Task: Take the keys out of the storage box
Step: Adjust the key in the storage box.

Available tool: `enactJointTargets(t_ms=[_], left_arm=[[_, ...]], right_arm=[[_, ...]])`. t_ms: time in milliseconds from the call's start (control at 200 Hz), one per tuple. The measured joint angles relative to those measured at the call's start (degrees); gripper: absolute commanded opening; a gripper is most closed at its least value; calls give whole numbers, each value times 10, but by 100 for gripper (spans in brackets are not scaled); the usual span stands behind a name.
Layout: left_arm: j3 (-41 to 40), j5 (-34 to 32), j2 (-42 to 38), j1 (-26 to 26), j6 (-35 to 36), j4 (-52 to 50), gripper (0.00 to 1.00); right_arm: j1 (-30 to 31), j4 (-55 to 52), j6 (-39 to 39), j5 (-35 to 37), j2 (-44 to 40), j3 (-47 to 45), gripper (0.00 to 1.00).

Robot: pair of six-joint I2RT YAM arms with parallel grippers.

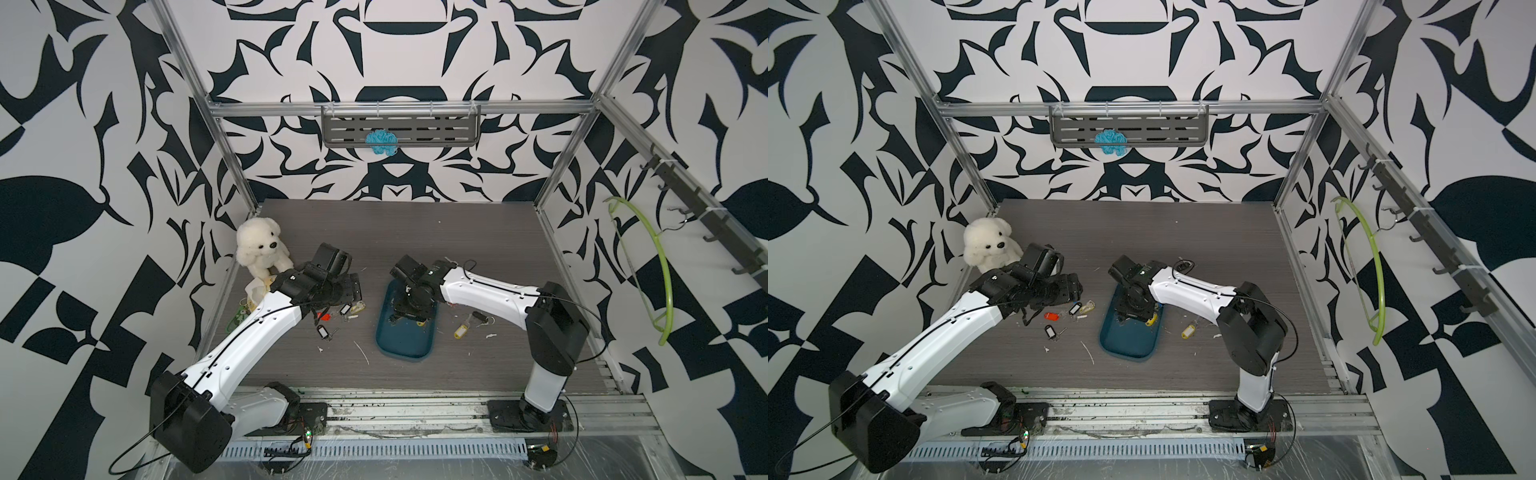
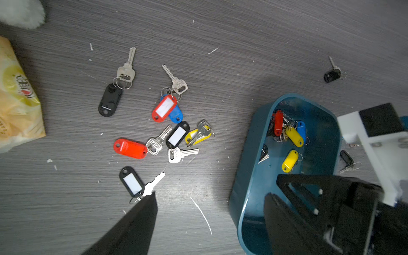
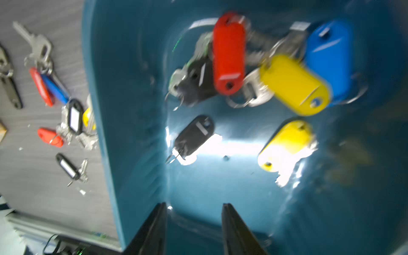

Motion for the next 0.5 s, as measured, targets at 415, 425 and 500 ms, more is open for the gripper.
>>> enactJointTargets(t_ms=[415, 425, 500], left_arm=[[-15, 4, 0, 0, 0, 4, 84], [-15, 3, 0, 0, 0, 4, 84], [-17, 4, 0, 0, 1, 3, 84]], right_arm=[[1, 71, 135, -31, 30, -46, 37], [1, 72, 137, -32, 31, -47, 37], [1, 81, 156, -34, 37, -47, 37]])
